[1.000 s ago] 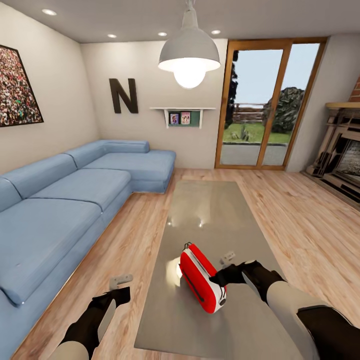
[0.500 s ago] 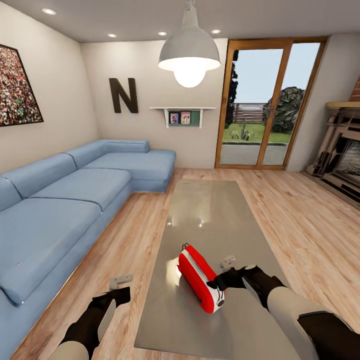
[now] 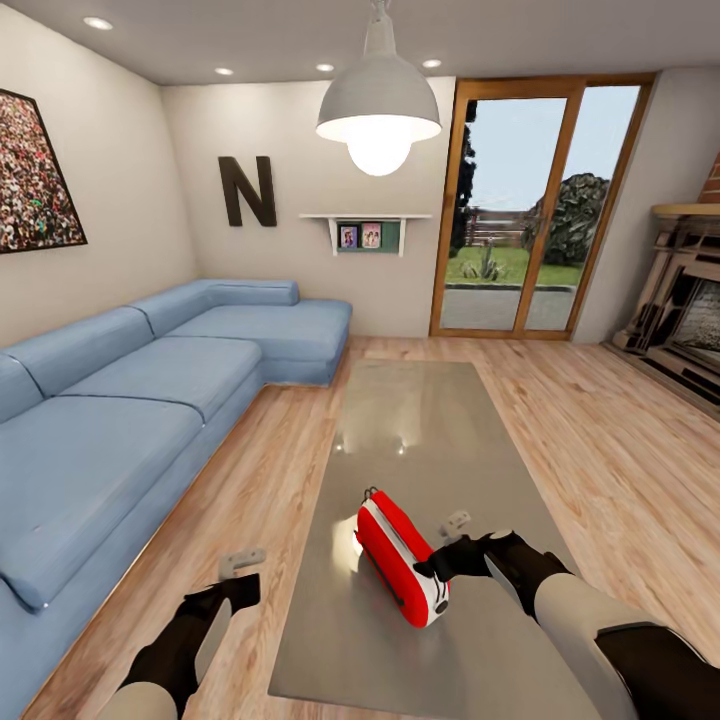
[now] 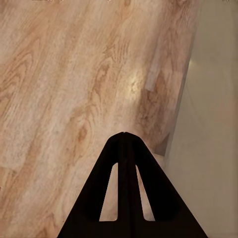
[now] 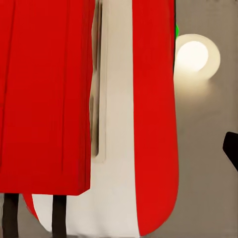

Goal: Turn on the radio receiver that's on the table in the living room.

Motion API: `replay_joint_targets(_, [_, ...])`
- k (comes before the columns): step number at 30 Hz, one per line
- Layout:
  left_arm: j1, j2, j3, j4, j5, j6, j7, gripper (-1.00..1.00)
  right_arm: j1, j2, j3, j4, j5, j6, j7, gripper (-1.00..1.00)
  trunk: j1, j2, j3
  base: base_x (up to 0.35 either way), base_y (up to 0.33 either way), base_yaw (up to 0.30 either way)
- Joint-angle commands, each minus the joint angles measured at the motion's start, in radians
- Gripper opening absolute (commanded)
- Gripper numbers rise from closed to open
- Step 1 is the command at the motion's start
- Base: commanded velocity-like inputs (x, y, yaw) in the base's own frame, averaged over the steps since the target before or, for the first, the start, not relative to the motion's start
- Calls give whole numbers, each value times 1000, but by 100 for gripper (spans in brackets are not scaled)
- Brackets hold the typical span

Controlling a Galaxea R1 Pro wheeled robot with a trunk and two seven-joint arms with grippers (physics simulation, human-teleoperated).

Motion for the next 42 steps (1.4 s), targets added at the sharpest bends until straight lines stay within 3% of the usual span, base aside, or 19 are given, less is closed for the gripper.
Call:
replay_joint_targets(1, [0, 2, 0, 0, 0, 0, 0, -100, 0, 0, 0, 0, 0, 0, 0, 100, -4, 7, 3, 0, 0, 0])
replay_joint_targets(42, [0, 13, 0, 0, -5, 1, 2, -100, 0, 0, 0, 0, 0, 0, -2, 100, -161, 294, 132, 0, 0, 0])
